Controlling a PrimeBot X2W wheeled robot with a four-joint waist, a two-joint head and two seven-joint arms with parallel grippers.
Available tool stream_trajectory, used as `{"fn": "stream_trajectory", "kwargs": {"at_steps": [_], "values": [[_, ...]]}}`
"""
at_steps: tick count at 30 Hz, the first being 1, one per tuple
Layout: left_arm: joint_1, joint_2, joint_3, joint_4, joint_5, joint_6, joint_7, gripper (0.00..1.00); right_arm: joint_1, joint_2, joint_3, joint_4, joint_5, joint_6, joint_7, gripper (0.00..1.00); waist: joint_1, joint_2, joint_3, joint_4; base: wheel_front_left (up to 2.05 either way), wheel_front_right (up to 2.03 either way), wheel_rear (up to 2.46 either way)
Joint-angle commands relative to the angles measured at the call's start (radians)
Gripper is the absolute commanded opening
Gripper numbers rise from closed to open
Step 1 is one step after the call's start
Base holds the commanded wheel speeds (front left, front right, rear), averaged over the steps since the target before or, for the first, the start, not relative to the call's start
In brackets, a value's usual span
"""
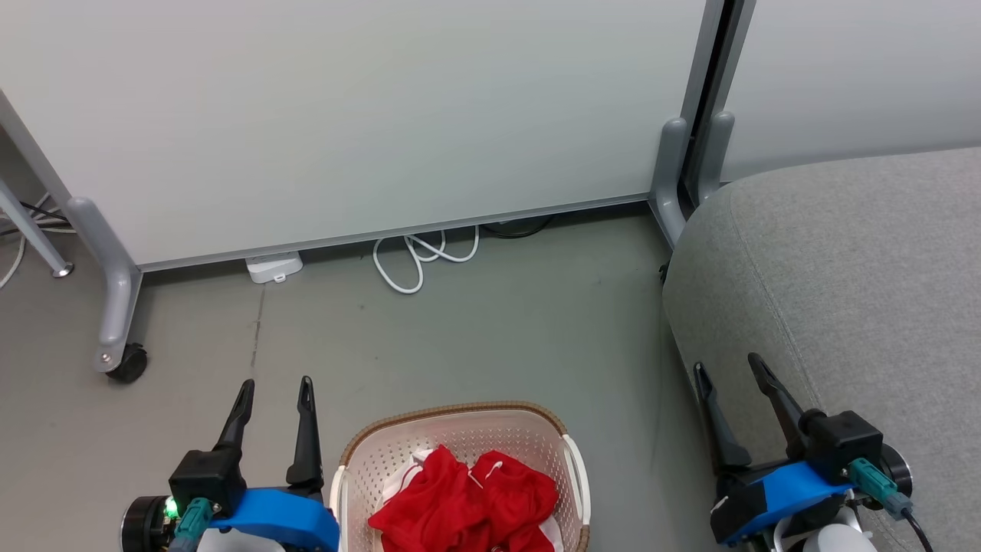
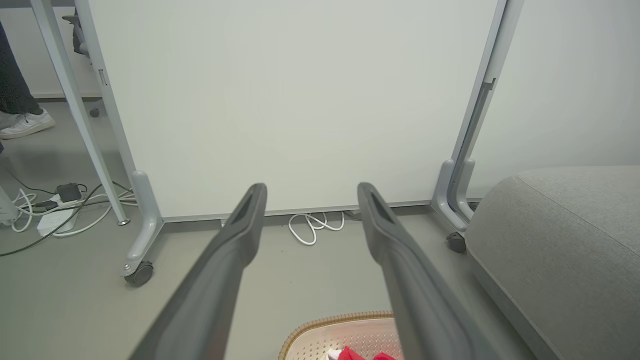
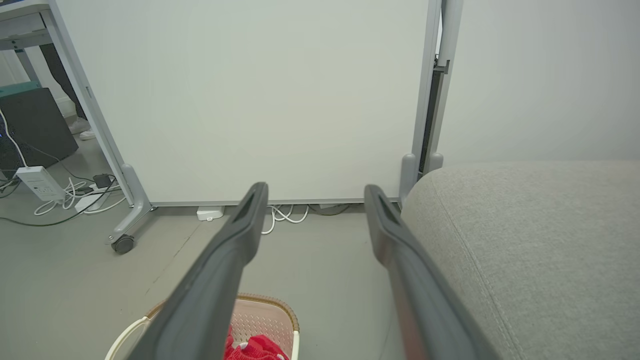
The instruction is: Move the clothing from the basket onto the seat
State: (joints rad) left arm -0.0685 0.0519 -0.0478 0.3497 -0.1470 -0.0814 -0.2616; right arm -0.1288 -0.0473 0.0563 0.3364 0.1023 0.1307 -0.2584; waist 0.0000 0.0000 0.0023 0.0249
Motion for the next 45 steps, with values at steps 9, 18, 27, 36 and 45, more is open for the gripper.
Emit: {"fn": "stream_trajectory", "kwargs": {"at_steps": [9,18,27,36,45], "values": [[-0.021,0.000,-0.003,0.025,0.010,-0.008,-0.005,1.00,-0.033,-0.005,0.025,-0.014,0.011,0.000,-0.006,1.00,0.0000,0.0000,0.049,-0.028,0.00,0.00,0.00],[-0.084,0.051,-0.053,0.218,0.016,-0.035,-0.004,1.00,-0.086,-0.005,0.076,-0.024,0.040,0.000,-0.007,1.00,0.0000,0.0000,0.173,-0.124,0.00,0.00,0.00],[-0.181,0.078,-0.107,0.370,0.007,-0.046,-0.004,1.00,-0.144,-0.004,0.099,-0.064,0.050,0.000,-0.007,1.00,0.0000,0.0000,0.324,-0.221,0.00,0.00,0.00],[-0.335,0.110,-0.140,0.514,-0.050,-0.048,0.063,1.00,-0.215,-0.004,0.148,-0.140,0.087,0.000,-0.008,1.00,0.0000,0.0000,0.524,-0.297,0.00,0.00,0.00],[-0.463,0.149,-0.148,0.623,-0.083,-0.049,0.113,1.00,-0.261,-0.003,0.179,-0.185,0.122,0.000,-0.008,1.00,0.0000,0.0000,0.668,-0.340,0.00,0.00,0.00]]}}
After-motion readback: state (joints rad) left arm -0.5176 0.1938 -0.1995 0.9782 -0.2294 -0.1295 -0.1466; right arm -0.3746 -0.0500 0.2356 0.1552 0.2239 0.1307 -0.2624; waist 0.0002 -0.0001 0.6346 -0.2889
